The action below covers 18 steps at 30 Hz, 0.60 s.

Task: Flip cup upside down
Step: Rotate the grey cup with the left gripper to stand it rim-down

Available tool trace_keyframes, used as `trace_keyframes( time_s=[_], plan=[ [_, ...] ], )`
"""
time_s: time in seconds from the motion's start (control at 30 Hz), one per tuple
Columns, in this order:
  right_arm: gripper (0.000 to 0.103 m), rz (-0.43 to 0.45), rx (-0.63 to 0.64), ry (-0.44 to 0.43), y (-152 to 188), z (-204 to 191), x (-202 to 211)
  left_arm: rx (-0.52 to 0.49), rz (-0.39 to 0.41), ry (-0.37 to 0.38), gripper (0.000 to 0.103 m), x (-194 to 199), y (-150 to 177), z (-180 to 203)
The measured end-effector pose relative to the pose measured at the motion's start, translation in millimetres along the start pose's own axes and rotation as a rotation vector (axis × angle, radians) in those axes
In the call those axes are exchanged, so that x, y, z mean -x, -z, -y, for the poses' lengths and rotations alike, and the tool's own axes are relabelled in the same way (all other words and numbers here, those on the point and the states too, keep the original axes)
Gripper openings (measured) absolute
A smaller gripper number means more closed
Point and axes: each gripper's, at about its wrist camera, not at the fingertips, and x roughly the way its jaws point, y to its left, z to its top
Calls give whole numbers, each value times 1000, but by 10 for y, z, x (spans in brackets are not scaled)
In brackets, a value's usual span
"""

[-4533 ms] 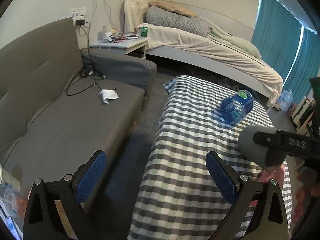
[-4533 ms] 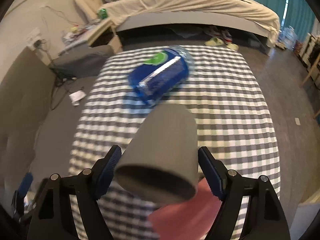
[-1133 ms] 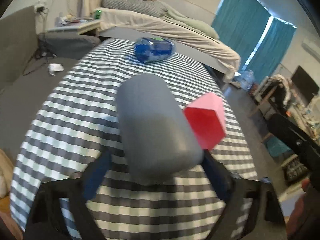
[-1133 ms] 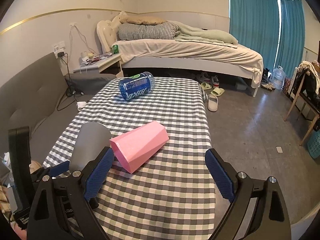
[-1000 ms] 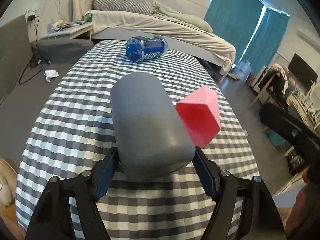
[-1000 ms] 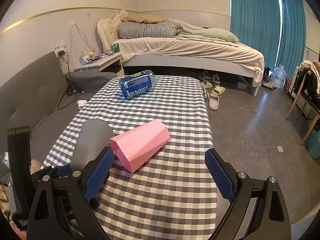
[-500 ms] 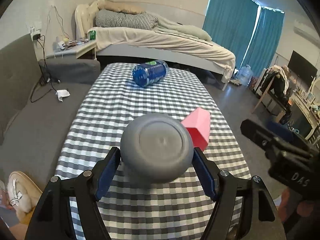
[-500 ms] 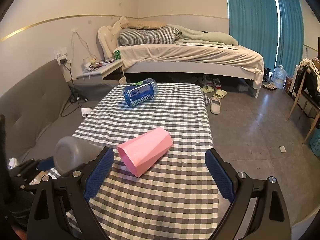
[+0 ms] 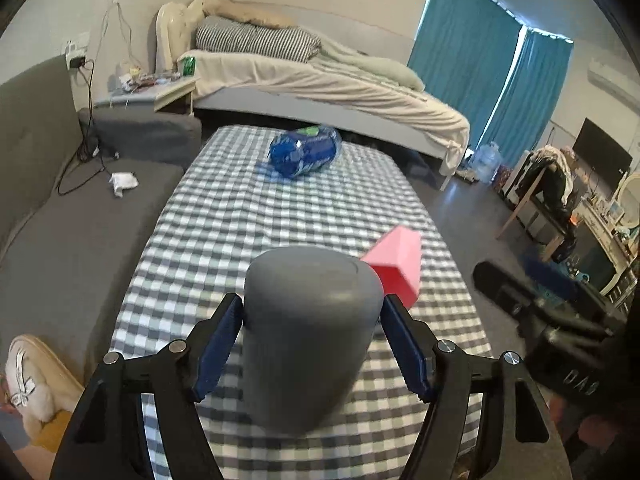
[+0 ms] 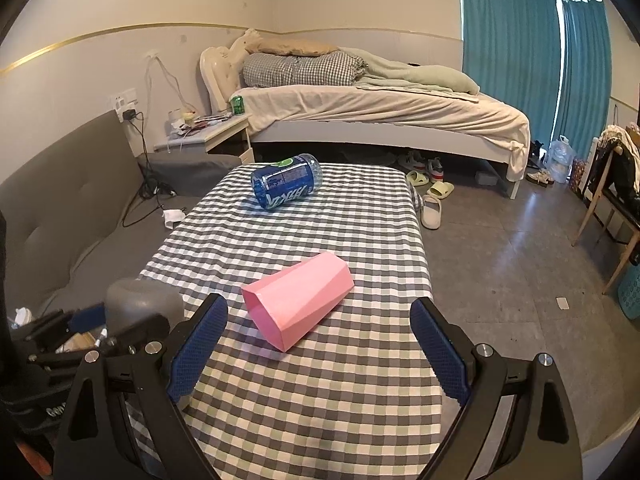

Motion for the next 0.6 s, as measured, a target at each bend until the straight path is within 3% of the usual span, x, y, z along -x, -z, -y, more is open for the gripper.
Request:
trace_keyframes(
  time_s=[0.1,0.6],
  plan=[
    [93,-3,-4,4,0,14,-15,-26,25,6,73,0,18,40],
    [93,1,-28,-5,-2,55,9,-24,-1,-9,72,-25,133,2]
  ],
)
